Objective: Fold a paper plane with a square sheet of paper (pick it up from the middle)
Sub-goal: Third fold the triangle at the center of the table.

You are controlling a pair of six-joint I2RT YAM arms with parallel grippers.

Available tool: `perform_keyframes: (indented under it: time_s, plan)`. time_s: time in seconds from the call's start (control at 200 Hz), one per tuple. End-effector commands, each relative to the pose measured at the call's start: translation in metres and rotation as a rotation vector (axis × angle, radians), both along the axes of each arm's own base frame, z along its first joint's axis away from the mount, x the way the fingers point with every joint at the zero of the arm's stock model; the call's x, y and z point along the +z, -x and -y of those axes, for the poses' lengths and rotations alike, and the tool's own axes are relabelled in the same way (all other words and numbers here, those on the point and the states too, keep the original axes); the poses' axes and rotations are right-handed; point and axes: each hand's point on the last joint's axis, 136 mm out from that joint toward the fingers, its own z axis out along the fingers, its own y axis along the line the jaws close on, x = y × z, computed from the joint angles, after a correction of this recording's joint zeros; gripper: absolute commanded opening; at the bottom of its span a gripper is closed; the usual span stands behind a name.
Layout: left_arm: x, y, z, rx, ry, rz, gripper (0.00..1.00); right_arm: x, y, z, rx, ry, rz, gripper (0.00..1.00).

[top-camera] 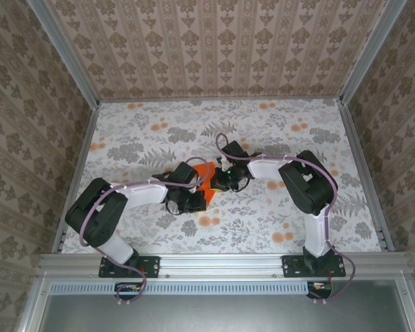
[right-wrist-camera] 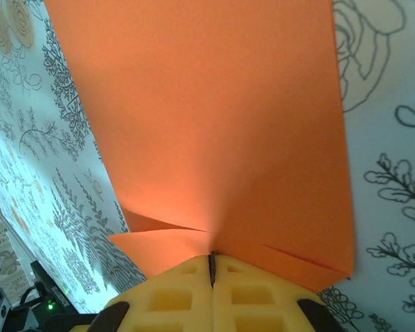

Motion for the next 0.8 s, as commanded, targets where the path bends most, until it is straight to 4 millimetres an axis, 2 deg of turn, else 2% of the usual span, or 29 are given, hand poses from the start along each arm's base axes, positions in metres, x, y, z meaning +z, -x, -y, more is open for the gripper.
perform_keyframes:
  time_s: [0.0, 0.11, 0.21, 0.605, 0.795]
  plan:
    - [0.017, 0.001, -0.001, -0.010, 0.005, 0.039, 0.00, -0.036, 0.012, 0.026, -0.039, 0.143, -0.075, 0.04]
    - [0.043, -0.014, 0.006, 0.002, 0.051, 0.132, 0.00, -0.036, 0.013, 0.027, -0.044, 0.144, -0.076, 0.04]
    - [0.051, -0.025, 0.011, 0.015, 0.061, 0.169, 0.00, -0.037, 0.013, 0.026, -0.048, 0.142, -0.078, 0.04]
    - [0.014, -0.042, 0.028, 0.040, 0.025, 0.094, 0.00, -0.039, 0.016, 0.027, -0.053, 0.143, -0.088, 0.03]
    - [0.000, -0.034, 0.023, 0.039, 0.001, 0.054, 0.00, -0.041, 0.017, 0.028, -0.057, 0.146, -0.093, 0.03]
